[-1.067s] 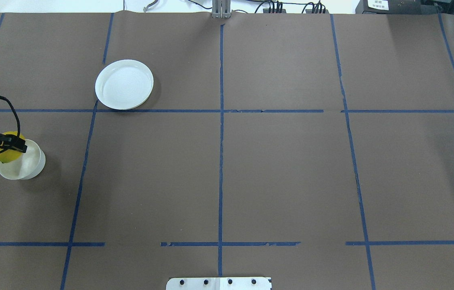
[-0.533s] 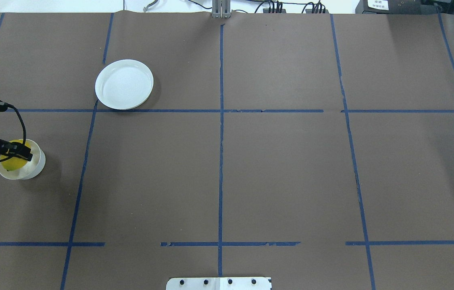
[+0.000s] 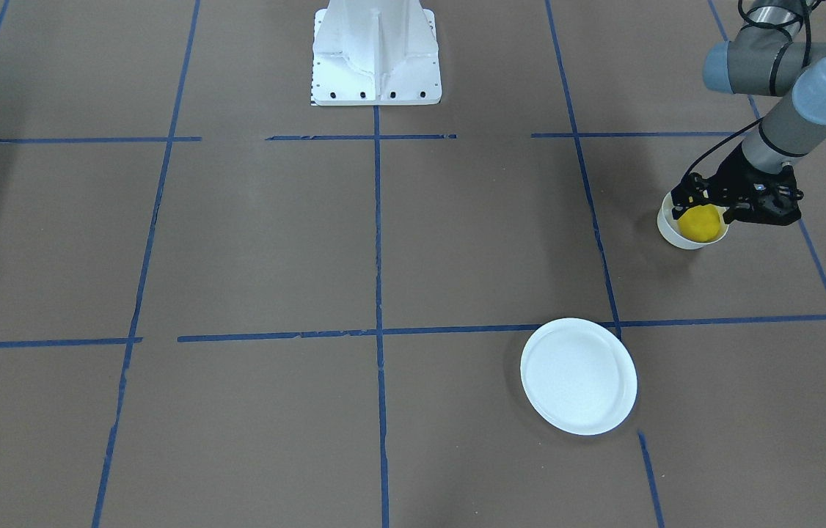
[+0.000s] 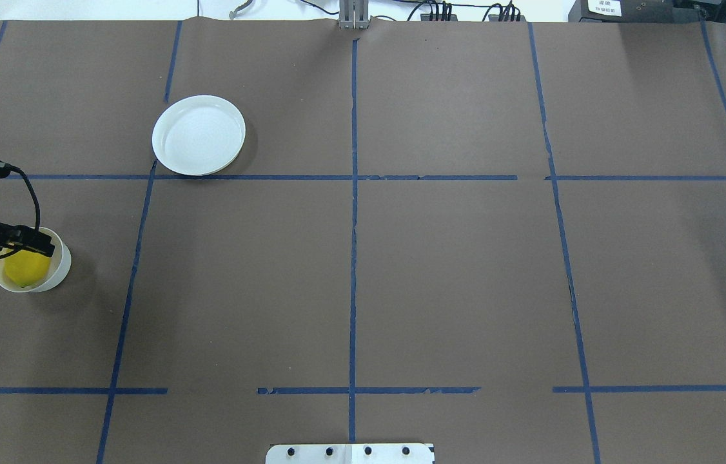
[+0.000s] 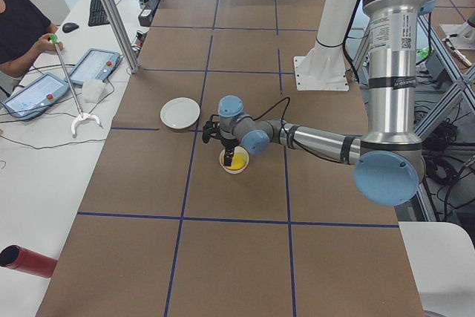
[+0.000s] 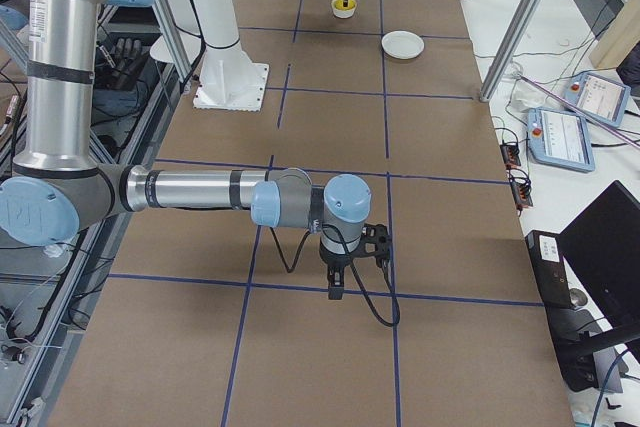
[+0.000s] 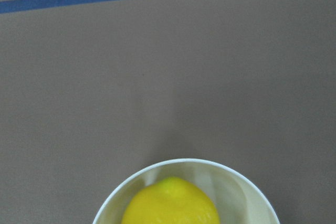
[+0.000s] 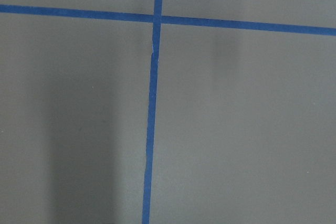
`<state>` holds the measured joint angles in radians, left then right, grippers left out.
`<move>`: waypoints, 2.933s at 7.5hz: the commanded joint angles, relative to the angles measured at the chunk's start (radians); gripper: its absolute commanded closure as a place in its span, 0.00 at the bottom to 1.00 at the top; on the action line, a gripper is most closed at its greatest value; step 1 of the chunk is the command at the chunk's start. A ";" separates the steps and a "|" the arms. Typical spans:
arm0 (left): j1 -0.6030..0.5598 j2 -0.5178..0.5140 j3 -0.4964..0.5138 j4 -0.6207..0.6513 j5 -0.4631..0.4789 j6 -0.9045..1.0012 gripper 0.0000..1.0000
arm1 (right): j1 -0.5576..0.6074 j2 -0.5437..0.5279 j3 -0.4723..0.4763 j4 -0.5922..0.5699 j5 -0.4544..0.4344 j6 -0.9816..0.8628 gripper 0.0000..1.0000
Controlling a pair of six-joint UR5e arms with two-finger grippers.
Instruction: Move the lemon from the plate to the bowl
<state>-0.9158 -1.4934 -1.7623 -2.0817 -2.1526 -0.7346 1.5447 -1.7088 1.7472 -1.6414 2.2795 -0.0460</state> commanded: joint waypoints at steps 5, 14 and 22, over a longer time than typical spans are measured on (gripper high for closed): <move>-0.627 0.078 -0.007 0.289 -0.101 0.669 0.00 | 0.000 0.000 0.000 0.000 0.000 0.000 0.00; -0.770 0.082 -0.022 0.549 -0.227 0.779 0.00 | 0.000 0.000 0.000 0.000 0.000 0.000 0.00; -0.749 0.068 -0.042 0.529 -0.225 0.788 0.00 | 0.000 0.000 0.000 0.000 0.000 0.000 0.00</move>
<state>-1.6644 -1.4222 -1.7949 -1.5513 -2.3740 0.0515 1.5447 -1.7088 1.7472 -1.6413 2.2795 -0.0460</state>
